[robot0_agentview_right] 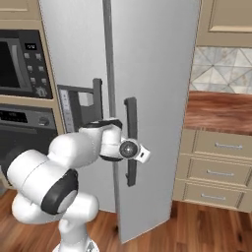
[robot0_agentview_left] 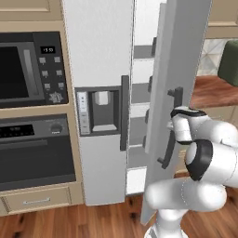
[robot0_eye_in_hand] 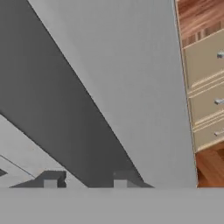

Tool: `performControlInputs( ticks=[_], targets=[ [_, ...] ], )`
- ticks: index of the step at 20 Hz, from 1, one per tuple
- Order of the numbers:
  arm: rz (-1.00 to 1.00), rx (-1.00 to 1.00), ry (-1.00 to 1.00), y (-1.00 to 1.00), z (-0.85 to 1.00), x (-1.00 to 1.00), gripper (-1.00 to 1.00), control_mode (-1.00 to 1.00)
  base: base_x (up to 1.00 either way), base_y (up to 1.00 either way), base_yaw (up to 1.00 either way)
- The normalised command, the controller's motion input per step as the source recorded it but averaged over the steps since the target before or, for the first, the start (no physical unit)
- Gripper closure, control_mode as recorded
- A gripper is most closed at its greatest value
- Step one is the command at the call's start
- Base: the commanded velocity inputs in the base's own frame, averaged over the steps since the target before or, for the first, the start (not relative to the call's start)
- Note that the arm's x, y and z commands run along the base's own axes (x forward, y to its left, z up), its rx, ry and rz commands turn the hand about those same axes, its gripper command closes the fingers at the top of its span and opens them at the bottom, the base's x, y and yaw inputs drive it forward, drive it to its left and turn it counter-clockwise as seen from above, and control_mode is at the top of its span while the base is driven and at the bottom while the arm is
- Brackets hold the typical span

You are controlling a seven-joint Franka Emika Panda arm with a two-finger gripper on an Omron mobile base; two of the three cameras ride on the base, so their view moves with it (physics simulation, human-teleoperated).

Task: Place one of the steaks on the plate and the other in the bowl. Then place the bowl in the fridge.

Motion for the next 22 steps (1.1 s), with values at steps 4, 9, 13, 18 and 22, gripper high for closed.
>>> performControlInputs(
  ticks=[4,9,13,18,22],
  targets=[
    [-0.27,0.0,-0.12,-1.0,0.0,-1.0,1.0,-1.0,0.0,0.0,0.0],
    [-0.27,0.04,-0.02,-1.0,0.3,-1.0,1.0,-1.0,0.0,0.0,0.0],
    [-0.11,0.03,-0.38,-0.11,0.98,-1.0,1.0,-1.0,0.0,0.0,0.0],
    [-0.09,0.1,-0.37,-0.37,0.81,-1.0,1.0,-1.0,0.0,0.0,0.0],
    [0.0,0.0,-0.16,0.7,0.45,-0.64,1.0,-1.0,0.0,0.0,0.0]
  ],
)
